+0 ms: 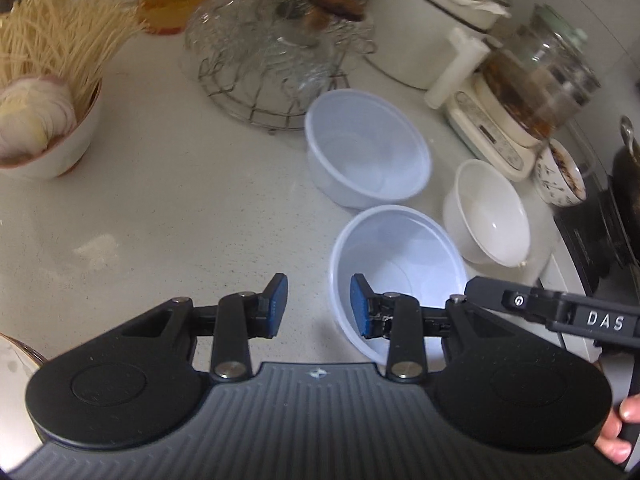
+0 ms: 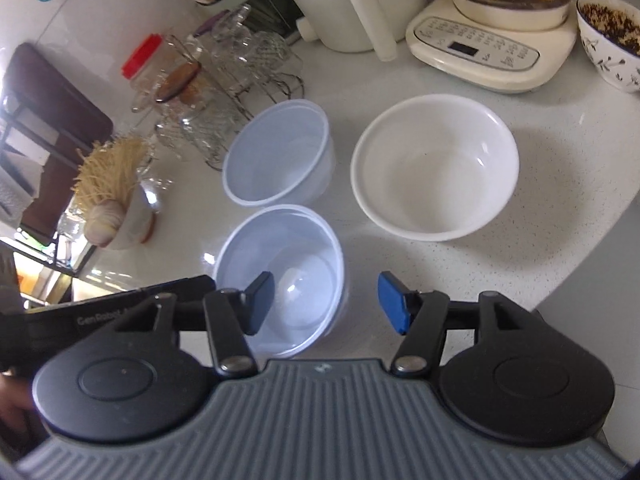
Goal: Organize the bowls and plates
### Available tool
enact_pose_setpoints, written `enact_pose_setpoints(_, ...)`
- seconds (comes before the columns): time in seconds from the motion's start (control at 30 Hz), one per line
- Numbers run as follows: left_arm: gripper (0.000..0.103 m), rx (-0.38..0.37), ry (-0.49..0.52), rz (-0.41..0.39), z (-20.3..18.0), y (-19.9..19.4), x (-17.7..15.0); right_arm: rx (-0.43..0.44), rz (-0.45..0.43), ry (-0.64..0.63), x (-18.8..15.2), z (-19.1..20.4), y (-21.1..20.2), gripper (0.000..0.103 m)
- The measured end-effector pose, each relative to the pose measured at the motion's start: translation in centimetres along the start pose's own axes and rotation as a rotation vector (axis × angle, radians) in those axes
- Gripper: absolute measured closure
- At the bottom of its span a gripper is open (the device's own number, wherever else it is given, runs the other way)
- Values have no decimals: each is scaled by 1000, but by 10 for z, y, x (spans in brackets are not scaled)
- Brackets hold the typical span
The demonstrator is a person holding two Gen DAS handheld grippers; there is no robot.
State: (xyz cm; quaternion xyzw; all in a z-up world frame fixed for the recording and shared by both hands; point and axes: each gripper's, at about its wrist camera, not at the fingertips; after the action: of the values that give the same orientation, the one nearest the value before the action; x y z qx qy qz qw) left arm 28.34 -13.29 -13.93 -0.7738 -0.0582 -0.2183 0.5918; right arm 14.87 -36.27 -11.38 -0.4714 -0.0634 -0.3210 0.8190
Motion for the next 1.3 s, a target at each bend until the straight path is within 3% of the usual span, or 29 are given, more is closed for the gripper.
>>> enact_pose_setpoints(0.07,63,-10,-22,15,2,5,0,1,6,11,1,-4,5,43)
enact_pose_setpoints(0.5,63,-52,-60,75,5,23,-3,-7,24,30,-2,-14,19,79)
enact_pose_setpoints(0.63,68,-56,-54,78,4,24,-4,3,44,-5,-6,-9,22,88)
enact_pose_setpoints(0.77,76,-74,-53,90,3,24,-3,17,43,-30,-6,-4,23,88)
enact_pose_setpoints(0.83,77,-94,-59,96,2,22,-3,27,46,-37,-7,-2,24,88)
enact_pose_setpoints(1.3,77,-53,-22,96,12,8,-17,37,85,-79,-14,15,28,89)
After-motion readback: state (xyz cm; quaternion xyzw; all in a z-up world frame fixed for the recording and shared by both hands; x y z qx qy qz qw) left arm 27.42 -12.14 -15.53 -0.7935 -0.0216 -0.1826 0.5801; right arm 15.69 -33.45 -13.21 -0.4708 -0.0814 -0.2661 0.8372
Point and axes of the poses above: each gripper's, at about its wrist camera, not at the fingertips, and y roughly the way its jaws point, z to its left, x to its top, and after that the axes turned 7 degrees about x, right-handed
